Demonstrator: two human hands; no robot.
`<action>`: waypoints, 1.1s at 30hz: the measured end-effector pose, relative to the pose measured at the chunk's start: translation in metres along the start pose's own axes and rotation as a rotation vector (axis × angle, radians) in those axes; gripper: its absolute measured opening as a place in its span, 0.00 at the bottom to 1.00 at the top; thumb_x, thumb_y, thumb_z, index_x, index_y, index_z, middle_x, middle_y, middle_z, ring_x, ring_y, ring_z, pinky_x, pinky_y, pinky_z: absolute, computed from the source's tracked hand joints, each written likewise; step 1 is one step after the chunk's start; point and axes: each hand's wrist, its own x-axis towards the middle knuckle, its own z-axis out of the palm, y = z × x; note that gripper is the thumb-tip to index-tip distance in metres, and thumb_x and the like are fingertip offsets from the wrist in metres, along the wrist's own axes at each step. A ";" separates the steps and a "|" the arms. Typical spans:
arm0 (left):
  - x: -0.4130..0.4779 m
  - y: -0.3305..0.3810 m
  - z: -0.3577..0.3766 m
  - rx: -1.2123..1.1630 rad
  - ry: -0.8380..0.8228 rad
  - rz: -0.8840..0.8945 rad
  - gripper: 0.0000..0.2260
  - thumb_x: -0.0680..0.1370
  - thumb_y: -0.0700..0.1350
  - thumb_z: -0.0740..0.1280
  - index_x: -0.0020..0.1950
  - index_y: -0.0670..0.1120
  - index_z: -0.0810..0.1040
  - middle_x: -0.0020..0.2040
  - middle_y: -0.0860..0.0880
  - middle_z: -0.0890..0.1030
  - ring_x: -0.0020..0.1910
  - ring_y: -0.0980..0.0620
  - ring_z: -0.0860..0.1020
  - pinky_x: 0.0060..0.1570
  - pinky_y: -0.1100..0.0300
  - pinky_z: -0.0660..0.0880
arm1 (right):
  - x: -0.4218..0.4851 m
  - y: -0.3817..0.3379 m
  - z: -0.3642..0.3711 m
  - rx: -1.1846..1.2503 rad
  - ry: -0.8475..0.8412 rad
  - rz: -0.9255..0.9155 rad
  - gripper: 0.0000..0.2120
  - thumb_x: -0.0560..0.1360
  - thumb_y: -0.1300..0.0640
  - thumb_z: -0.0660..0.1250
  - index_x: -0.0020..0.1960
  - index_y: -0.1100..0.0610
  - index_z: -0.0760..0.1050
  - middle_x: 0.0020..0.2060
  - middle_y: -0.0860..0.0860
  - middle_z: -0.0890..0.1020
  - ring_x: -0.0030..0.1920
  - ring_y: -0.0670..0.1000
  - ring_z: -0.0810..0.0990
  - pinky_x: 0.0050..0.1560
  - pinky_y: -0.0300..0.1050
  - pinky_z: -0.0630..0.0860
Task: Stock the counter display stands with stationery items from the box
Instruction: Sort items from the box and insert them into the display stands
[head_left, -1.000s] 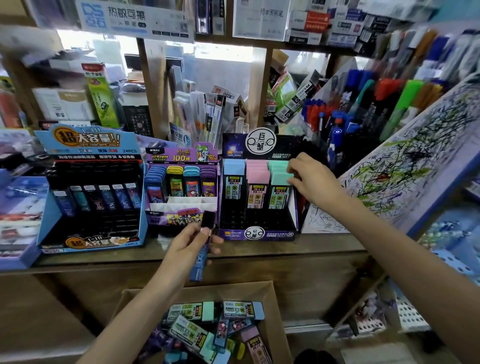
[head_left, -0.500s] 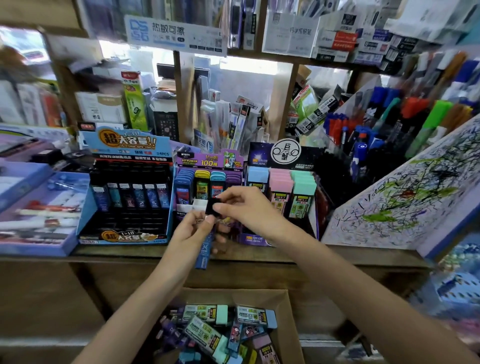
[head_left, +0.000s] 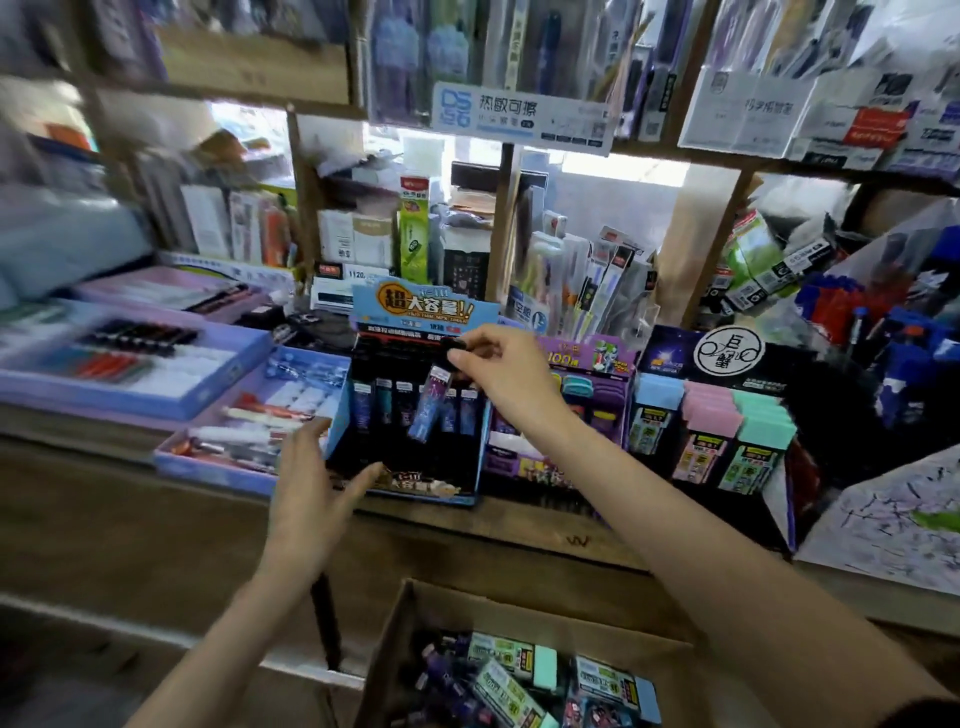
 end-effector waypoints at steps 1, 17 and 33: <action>0.002 -0.009 -0.002 0.032 -0.014 -0.020 0.32 0.71 0.46 0.74 0.69 0.36 0.65 0.64 0.38 0.71 0.66 0.42 0.68 0.63 0.49 0.67 | 0.007 0.000 0.012 -0.039 0.007 -0.014 0.06 0.74 0.59 0.69 0.51 0.59 0.79 0.41 0.52 0.80 0.46 0.55 0.80 0.52 0.51 0.76; 0.006 -0.051 0.015 0.294 0.101 0.142 0.26 0.71 0.57 0.71 0.63 0.43 0.74 0.56 0.46 0.79 0.57 0.45 0.77 0.59 0.50 0.65 | 0.040 0.017 0.079 -0.270 -0.067 -0.044 0.11 0.74 0.59 0.70 0.55 0.62 0.80 0.44 0.53 0.81 0.45 0.50 0.79 0.53 0.47 0.77; -0.062 -0.029 0.004 0.238 -0.041 0.318 0.13 0.74 0.41 0.70 0.56 0.41 0.76 0.52 0.44 0.78 0.49 0.42 0.78 0.46 0.48 0.75 | -0.055 0.040 0.024 -0.475 -0.301 -0.171 0.11 0.77 0.56 0.65 0.57 0.57 0.78 0.51 0.51 0.82 0.46 0.43 0.77 0.45 0.25 0.68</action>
